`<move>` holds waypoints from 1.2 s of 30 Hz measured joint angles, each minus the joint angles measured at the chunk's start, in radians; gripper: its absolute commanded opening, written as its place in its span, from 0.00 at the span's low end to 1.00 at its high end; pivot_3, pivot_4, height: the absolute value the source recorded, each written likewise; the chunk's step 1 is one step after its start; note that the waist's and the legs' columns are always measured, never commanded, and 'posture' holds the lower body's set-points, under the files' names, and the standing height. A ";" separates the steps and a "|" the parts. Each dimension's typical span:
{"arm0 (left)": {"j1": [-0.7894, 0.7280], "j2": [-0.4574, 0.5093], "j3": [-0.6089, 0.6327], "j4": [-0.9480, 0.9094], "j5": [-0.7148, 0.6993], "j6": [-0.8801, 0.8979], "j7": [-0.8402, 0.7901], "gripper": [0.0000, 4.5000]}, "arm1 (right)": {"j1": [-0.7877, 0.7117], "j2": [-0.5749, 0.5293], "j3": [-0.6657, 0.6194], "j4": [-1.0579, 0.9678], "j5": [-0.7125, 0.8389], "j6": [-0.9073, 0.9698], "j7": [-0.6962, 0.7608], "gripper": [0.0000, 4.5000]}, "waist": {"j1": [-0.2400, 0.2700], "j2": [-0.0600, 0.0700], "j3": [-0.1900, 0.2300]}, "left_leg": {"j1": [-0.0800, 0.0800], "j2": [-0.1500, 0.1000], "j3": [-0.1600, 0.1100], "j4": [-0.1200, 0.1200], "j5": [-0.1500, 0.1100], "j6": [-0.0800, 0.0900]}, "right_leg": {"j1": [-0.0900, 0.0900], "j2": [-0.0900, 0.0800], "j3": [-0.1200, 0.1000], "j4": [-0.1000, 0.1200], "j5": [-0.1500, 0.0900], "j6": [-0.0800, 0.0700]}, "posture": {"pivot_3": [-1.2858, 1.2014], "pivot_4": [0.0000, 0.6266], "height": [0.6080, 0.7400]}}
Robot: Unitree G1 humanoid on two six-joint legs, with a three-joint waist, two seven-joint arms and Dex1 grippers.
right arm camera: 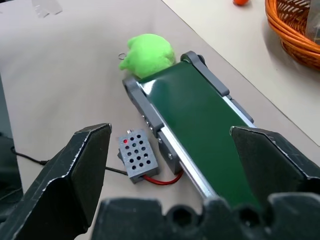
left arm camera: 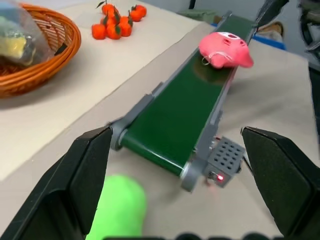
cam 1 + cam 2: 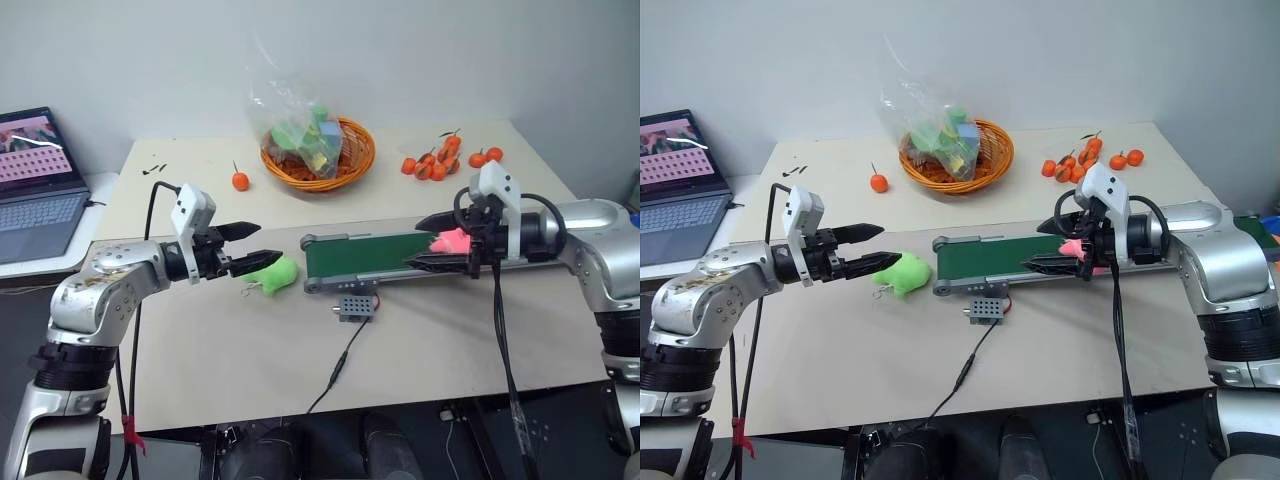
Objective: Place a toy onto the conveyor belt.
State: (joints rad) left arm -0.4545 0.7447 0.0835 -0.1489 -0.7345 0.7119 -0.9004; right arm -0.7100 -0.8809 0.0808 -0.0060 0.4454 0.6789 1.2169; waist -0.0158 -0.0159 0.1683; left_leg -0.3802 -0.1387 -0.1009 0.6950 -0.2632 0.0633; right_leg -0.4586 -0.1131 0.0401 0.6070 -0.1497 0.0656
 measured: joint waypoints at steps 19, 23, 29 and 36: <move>0.024 -0.041 0.099 -0.129 -0.104 0.124 0.142 0.98 | -0.037 0.051 0.024 0.058 -0.032 -0.038 0.027 1.00 | 0.003 0.000 0.000 | 0.000 0.000 0.000 0.000 0.002 -0.004 | 0.000 0.000 0.000 -0.001 0.000 0.000 | 0.52 0.24 1.00; 0.020 -0.059 0.099 -0.129 -0.118 0.132 0.173 0.98 | -0.042 0.052 0.024 0.058 -0.032 -0.038 0.027 1.00 | 0.003 0.000 0.000 | 0.000 0.000 0.000 -0.001 0.002 -0.004 | 0.000 0.000 0.000 -0.001 0.000 0.000 | 0.52 0.24 1.00; 0.020 -0.084 0.098 -0.137 -0.124 0.139 0.203 0.98 | -0.042 0.052 0.024 0.057 -0.032 -0.038 0.027 1.00 | 0.003 0.000 0.000 | 0.000 0.000 0.000 -0.001 0.001 -0.004 | 0.000 0.000 0.000 -0.002 0.000 0.000 | 0.52 0.24 1.00; 0.020 -0.096 0.096 -0.146 -0.129 0.141 0.222 0.98 | -0.043 0.060 0.024 0.057 -0.032 -0.038 0.024 1.00 | 0.003 0.000 0.000 | 0.000 0.000 0.000 -0.001 0.001 -0.004 | 0.000 0.000 0.000 -0.002 0.000 0.000 | 0.52 0.24 1.00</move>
State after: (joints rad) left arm -0.4349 0.6484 0.1791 -0.2947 -0.8634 0.8527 -0.6786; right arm -0.7530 -0.8208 0.1048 0.0514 0.4136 0.6412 1.2410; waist -0.0128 -0.0160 0.1683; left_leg -0.3805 -0.1388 -0.1008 0.6944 -0.2618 0.0596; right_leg -0.4582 -0.1131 0.0401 0.6052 -0.1495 0.0651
